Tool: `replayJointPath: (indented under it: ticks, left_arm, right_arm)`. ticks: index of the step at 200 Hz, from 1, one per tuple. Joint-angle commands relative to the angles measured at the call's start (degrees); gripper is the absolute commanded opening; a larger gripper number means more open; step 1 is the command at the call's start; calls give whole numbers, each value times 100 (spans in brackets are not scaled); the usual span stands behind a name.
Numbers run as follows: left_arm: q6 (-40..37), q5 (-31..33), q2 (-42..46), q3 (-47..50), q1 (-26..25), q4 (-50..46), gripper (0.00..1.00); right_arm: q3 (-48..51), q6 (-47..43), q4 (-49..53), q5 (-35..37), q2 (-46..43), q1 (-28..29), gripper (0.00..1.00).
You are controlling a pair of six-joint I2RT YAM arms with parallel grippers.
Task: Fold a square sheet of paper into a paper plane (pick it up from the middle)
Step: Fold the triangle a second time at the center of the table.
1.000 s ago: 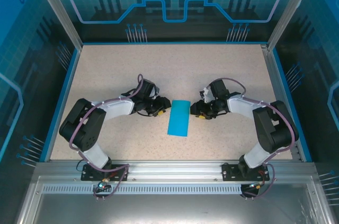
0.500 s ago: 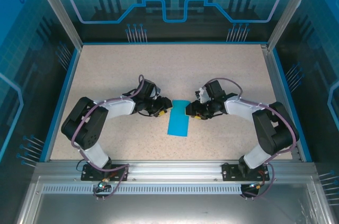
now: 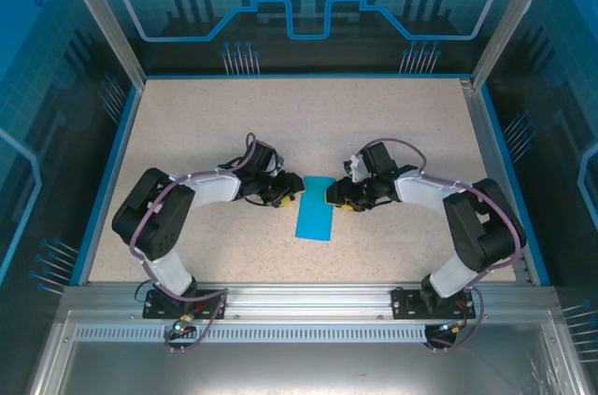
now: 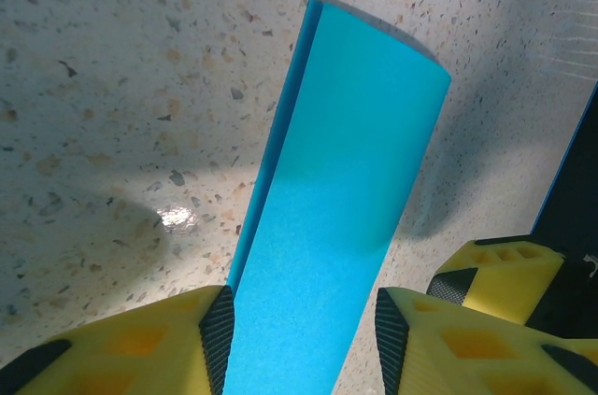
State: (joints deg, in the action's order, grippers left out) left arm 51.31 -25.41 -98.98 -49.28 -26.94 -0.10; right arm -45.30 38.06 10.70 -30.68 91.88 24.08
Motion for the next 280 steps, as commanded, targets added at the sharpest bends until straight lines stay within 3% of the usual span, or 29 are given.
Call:
replayJointPath:
  ticks: [1, 102, 174, 280]
  left_arm:
    - [75, -177, -74, -120, 20, -30, 47]
    - [79, -354, -176, -128, -1, 97, 47]
    - [-52, -420, -245, -248, -56, -45, 48]
    - [-191, -315, -392, -434, -152, -390, 53]
  right_arm:
    - [-44, 44, -68, -202, 123, 82, 49]
    - [-209, 75, -134, -215, 533, 313, 47]
    - [-219, -179, 257, 156, 637, 287, 46]
    - [-33, -228, 170, 277, 868, 218, 44]
